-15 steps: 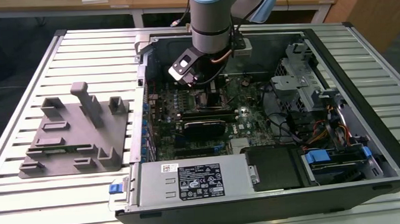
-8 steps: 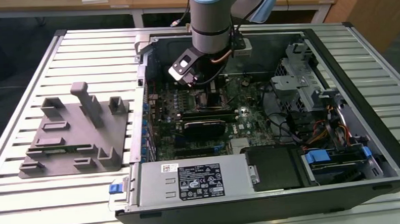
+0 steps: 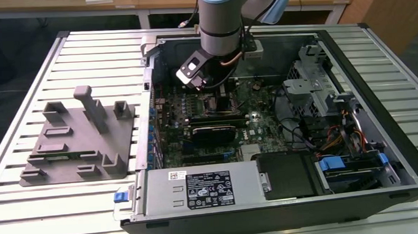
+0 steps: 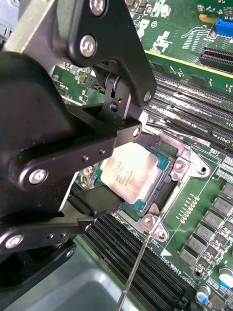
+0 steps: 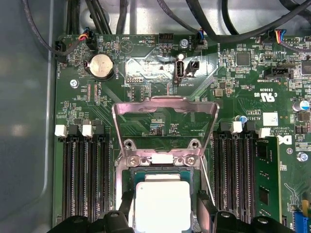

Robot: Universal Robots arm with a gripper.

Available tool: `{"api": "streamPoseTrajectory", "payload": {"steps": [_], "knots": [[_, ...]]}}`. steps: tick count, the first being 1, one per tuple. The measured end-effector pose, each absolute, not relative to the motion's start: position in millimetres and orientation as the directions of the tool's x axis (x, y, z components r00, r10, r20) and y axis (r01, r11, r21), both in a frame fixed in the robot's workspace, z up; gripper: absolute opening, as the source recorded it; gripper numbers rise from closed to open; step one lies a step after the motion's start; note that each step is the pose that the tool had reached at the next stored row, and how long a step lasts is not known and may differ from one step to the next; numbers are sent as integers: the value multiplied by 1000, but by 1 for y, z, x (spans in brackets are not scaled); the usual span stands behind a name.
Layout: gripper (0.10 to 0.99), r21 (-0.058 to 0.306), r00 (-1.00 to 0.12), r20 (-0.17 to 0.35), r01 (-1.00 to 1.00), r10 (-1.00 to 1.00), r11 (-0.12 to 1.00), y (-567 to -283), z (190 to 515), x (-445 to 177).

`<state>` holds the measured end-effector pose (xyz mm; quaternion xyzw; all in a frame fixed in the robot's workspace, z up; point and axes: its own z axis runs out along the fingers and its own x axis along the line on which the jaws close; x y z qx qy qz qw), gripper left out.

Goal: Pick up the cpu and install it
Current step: 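Place the cpu into insertion slot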

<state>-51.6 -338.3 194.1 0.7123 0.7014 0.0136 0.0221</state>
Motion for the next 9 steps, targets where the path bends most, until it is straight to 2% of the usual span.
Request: {"api": "streamPoseTrajectory", "payload": {"steps": [9], "knots": [[616,51,16,-12,999,1000,-15,-338,195,-52]]}}
